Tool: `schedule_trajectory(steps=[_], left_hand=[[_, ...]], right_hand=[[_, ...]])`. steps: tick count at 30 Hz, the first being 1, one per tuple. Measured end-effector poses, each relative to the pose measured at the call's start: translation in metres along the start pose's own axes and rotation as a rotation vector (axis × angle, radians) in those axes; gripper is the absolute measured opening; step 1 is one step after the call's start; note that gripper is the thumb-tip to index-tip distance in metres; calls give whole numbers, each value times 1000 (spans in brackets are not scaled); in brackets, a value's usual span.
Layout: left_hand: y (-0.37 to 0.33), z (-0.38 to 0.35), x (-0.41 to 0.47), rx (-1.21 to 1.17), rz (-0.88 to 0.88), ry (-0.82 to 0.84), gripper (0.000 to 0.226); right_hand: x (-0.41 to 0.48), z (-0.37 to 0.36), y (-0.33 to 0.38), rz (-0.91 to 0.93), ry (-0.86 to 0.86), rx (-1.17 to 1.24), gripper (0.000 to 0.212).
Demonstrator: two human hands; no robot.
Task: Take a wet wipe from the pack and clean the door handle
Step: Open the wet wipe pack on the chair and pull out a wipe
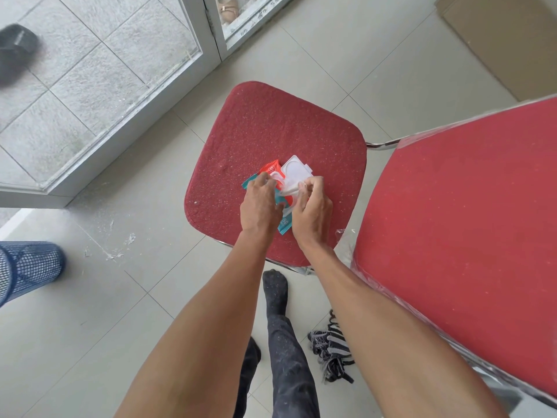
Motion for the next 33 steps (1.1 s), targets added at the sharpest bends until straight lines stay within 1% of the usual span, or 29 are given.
schedule_trajectory(steps=[7,12,18,20,21,23,25,26,27,29,31,33], left_hand=[[-3,-2,-3,-38,-19,-9,43],[-7,-1,-5,-7,-41,57,37],[-8,4,-12,5,-35,152,25],[-6,12,-12,1,-1,107,23],[-3,20,-12,-38,50,58,26],[2,36,-10,-186,160,-29,41],[2,49,-6,-374,202,-36,53],[0,55,-4,-472,209,-21,55],[-2,61,-2,-554,210,-1,53],[-7,73,-2,-646,205,42,44],[-9,81,-5,-687,228,65,35],[-6,86,-9,-684,254,57,18]], right_hand=[[4,12,10,19,-103,36,8],[10,18,21,11,-133,51,9],[15,20,34,26,-103,65,5],[14,20,37,27,-74,73,11],[13,21,40,24,-58,85,16],[11,23,46,8,-28,103,28],[8,26,53,8,-18,83,31],[7,26,55,1,-11,78,30],[6,26,56,-19,0,84,27],[3,24,60,-80,34,109,25],[1,25,66,-120,64,118,23],[0,26,71,-139,90,114,21]])
Point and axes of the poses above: each hand's wrist, its own x-axis towards the middle knuckle, its own z-axis out of the back of the hand, y = z × x, the point moved 7 cm from there along x, towards the middle knuckle, and after that the axes turned 11 degrees about -y, right-handed, at the moved point
